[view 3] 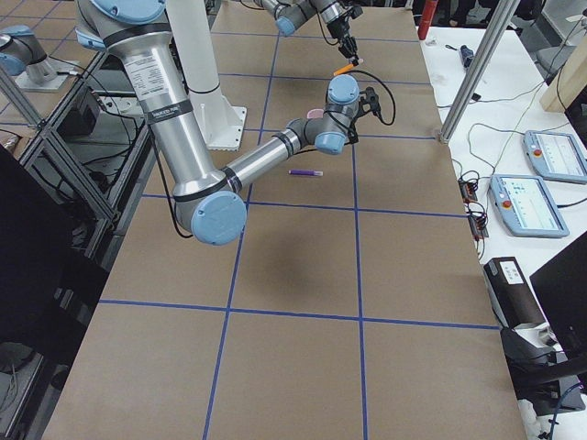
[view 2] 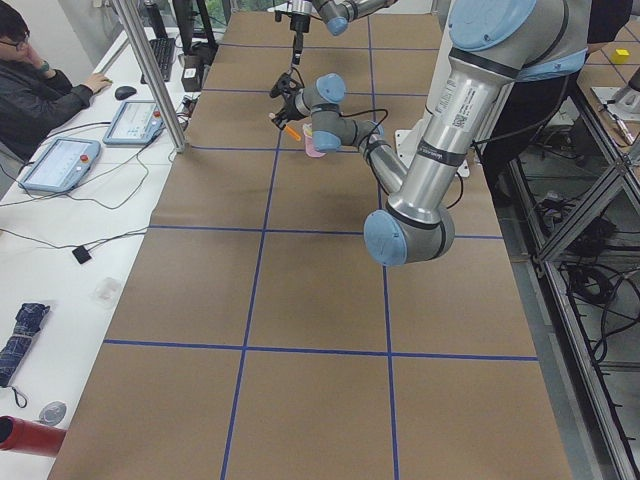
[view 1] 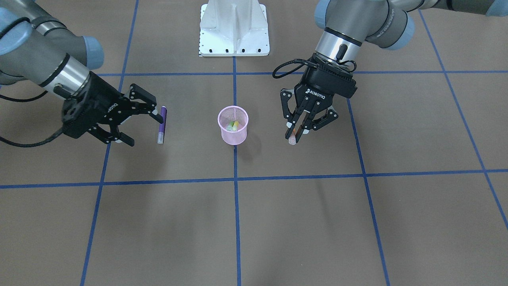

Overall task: Collect pens into pen holder
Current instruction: 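Move right gripper to purple marker while left carries orange marker toward cup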

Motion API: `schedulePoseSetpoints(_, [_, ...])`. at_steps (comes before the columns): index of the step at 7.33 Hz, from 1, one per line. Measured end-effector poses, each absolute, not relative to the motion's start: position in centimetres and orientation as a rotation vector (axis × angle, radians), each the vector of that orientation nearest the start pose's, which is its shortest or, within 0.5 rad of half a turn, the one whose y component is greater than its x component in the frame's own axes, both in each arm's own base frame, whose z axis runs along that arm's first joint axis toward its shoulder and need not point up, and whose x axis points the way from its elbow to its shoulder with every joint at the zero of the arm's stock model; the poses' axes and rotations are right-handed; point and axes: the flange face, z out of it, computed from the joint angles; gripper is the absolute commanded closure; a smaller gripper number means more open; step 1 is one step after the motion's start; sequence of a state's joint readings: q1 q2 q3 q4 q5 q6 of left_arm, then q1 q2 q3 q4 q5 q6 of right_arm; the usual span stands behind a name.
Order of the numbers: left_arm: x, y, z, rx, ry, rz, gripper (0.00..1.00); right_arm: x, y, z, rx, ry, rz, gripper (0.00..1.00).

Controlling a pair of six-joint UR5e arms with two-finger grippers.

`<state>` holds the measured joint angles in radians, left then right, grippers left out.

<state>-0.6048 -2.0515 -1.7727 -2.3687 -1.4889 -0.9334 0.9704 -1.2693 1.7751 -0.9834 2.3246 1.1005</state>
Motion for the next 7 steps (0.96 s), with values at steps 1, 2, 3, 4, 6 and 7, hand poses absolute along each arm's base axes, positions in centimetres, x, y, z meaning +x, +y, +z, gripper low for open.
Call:
schedulePoseSetpoints(1, [42.7, -45.2, 19.9, 0.948, 1.208, -0.045, 1.0, -26.7, -51.7, 32.7, 0.118, -1.172, 0.085, 0.01])
schedulePoseSetpoints(2, [42.9, -44.6, 19.7, 0.971, 1.244, -0.05, 1.0, -26.9, -51.9, 32.0, 0.065, -1.131, 0.123, 0.01])
schedulePoseSetpoints(3, [43.1, -44.2, 19.6, 0.98, 1.266, -0.048, 1.0, -27.6, -52.0, 31.0, 0.021, -1.097, 0.142, 0.01])
schedulePoseSetpoints(4, [43.5, -43.7, 19.4, 0.981, 1.284, -0.044, 1.0, -29.1, -51.7, 30.2, -0.008, -1.065, 0.145, 0.01])
schedulePoseSetpoints(6, [44.0, -43.1, 18.9, 0.98, 1.305, -0.042, 1.0, -32.9, -50.5, 29.5, -0.051, -1.001, 0.174, 0.01])
schedulePoseSetpoints(7, [44.0, -43.0, 18.7, 0.981, 1.311, -0.042, 1.0, -35.0, -49.6, 29.6, -0.079, -0.97, 0.201, 0.01])
